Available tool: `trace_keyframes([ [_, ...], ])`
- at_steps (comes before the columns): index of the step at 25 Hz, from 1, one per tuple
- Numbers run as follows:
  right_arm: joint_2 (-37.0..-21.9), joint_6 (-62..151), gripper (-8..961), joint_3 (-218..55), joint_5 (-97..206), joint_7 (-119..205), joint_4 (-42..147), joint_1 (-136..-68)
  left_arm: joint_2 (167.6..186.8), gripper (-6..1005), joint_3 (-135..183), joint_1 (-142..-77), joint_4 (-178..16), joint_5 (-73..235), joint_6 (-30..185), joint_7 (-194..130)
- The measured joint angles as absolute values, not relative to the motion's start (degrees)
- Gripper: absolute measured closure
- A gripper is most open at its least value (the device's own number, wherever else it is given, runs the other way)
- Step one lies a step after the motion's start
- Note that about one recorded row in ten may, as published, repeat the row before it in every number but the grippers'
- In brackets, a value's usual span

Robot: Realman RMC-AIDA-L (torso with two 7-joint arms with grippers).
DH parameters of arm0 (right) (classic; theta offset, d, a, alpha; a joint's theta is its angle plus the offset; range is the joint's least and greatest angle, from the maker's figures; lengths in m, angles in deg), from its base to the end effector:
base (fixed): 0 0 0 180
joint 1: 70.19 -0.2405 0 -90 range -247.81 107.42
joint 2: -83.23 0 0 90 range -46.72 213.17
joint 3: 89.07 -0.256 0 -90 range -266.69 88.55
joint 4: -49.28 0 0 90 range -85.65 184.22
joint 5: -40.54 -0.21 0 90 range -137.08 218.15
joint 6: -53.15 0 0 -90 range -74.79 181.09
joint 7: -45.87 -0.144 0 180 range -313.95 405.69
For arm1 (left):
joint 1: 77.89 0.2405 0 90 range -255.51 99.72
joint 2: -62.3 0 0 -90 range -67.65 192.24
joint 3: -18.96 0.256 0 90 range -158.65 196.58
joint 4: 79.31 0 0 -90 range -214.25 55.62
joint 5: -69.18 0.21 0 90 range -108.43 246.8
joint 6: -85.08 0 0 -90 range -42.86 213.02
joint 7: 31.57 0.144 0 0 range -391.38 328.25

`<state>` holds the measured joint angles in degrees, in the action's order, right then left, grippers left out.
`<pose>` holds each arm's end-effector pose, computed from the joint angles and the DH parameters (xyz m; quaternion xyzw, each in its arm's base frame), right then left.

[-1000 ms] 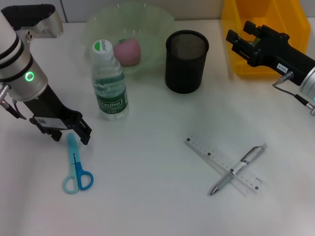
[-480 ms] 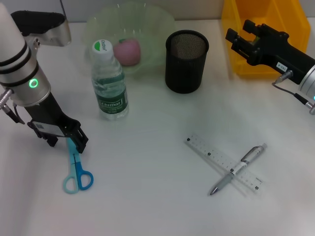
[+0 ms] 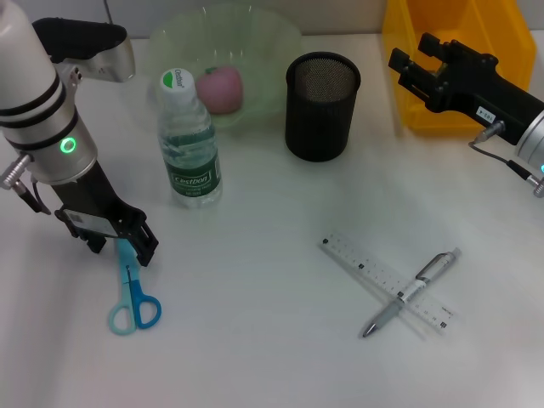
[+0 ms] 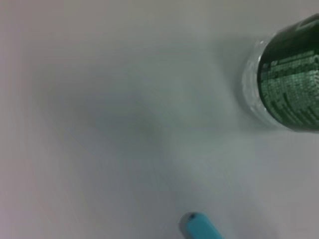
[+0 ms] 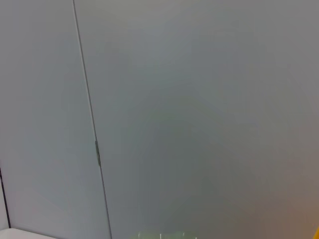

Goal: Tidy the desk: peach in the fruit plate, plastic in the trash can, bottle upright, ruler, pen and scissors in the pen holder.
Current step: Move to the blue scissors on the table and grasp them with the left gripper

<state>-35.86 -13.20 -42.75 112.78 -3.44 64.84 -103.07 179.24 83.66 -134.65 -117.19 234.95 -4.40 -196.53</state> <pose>0.2728 0.3749 -0.0168 -0.8283 0.2273 0.3442 0.3793 -0.2152 0.3882 -0.0109 -0.7619 -0.5475 0.3031 0.1673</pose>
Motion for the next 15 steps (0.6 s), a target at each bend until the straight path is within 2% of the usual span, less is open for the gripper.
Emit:
trace_keyframes([
  [15,-35.86,-12.54,399,-42.75,112.78,-3.25,64.75,-103.16,179.56,241,84.80,-134.93,-116.80,234.94,-3.45,-196.53],
])
